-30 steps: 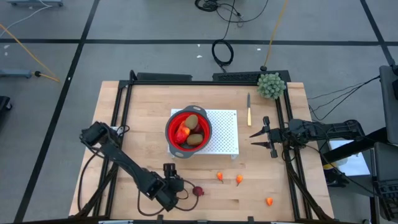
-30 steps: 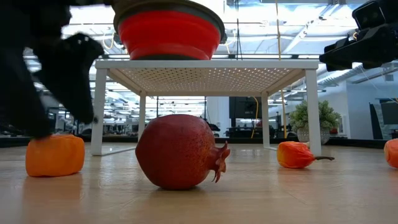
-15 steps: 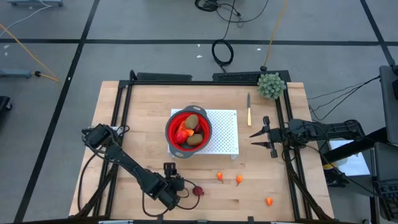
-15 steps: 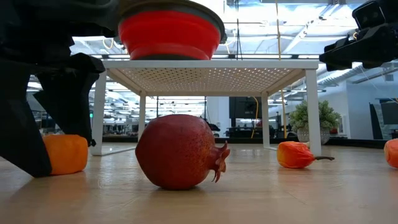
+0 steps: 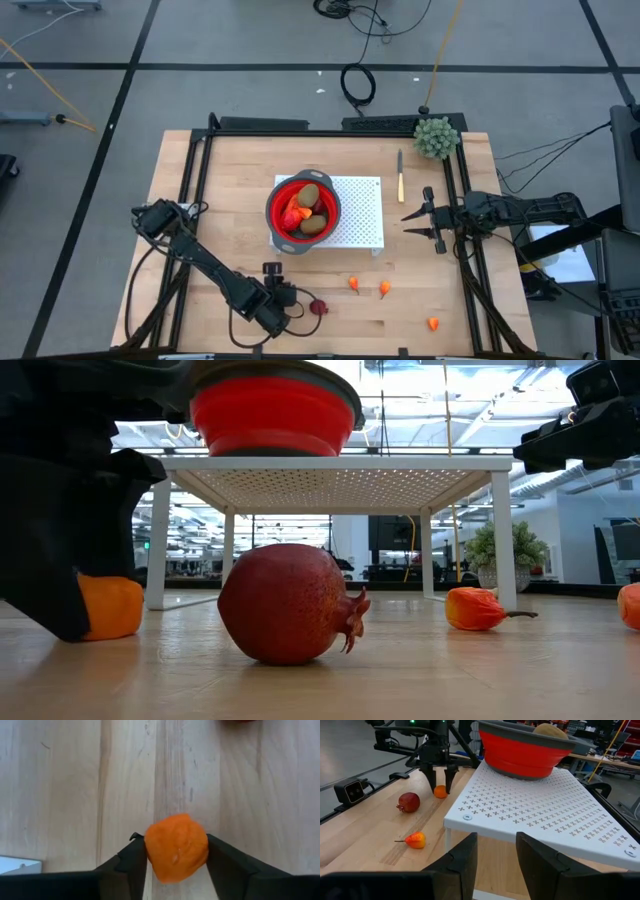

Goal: Pick & Place Fruit
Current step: Put the orange into the strainer bowl on the shelf

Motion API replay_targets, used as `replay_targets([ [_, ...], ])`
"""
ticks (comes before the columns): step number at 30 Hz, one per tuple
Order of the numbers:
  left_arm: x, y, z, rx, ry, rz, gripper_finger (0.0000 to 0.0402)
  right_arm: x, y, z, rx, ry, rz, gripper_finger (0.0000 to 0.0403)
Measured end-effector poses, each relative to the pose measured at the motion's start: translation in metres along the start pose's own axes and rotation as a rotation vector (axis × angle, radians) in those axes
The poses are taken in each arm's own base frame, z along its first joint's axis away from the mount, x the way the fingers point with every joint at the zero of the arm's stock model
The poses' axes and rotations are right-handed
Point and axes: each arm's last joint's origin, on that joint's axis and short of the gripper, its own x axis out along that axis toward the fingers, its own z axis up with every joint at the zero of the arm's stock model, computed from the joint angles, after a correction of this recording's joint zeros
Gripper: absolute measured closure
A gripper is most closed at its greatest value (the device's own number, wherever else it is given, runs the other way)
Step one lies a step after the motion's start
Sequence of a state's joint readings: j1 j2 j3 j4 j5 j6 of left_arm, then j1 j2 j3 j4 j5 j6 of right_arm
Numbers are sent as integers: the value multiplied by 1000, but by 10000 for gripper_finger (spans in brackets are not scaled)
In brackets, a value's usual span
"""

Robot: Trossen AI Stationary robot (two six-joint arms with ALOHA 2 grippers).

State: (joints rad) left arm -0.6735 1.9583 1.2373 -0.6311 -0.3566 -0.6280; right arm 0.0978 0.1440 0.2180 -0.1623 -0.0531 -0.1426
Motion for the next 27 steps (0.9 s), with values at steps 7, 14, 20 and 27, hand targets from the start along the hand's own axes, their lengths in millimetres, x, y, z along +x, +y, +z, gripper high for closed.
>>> replay_targets([
  [7, -8, 0, 2, -29, 6, -64, 262, 0, 0, 0, 0, 0, 0, 273],
  [14, -49, 3, 22, -63, -188, -178, 255, 0, 0, 1, 0, -7, -1, 273],
  [20, -96, 0, 39, 30, -492, -288, 255, 0, 0, 1, 0, -8, -1, 273],
  [27, -134, -13, 49, 212, -802, -357, 254, 0, 0, 1, 0, -8, -1, 273],
])
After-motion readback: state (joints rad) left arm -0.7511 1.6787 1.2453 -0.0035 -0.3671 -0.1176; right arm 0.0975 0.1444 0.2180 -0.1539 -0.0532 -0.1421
